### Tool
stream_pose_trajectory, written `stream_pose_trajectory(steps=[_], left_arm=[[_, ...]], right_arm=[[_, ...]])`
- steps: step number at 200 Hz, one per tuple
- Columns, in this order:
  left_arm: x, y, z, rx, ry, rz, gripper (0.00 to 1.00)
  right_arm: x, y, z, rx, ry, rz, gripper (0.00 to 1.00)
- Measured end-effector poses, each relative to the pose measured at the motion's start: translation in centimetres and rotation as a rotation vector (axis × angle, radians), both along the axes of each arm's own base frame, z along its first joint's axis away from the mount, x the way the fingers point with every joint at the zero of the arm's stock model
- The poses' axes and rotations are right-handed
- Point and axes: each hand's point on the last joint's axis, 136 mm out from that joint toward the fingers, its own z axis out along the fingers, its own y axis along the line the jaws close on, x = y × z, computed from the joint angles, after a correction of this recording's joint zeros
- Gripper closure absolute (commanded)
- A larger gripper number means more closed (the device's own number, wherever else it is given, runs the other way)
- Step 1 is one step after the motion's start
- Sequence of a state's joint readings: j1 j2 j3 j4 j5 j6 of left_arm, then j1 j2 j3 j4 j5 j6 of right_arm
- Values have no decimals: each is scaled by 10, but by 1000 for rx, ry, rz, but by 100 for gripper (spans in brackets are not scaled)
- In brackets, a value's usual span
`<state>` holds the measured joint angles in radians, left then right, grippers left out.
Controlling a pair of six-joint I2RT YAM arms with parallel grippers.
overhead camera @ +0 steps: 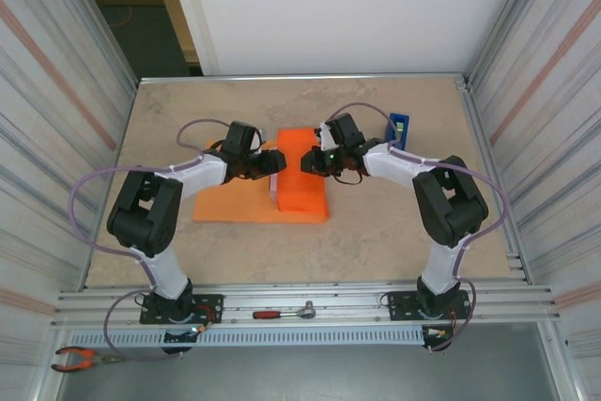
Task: Wrap the gift box in paper
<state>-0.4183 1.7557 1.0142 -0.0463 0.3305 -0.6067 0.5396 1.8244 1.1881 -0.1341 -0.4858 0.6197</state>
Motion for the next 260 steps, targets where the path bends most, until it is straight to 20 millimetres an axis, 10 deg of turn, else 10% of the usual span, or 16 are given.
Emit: stream_pose_trajectory(steps=[20,60,260], left_arm=[[0,0,0,-3,-7,3,50],[0,0,0,-4,-9,4,50],[0,3,3,-2,-9,12,46]], right_arm=[[11,-11,13,-28,-31,-45,72],[36,-19,35,-25,-65,-64,99],[35,6,-17,-81,50,10,100]])
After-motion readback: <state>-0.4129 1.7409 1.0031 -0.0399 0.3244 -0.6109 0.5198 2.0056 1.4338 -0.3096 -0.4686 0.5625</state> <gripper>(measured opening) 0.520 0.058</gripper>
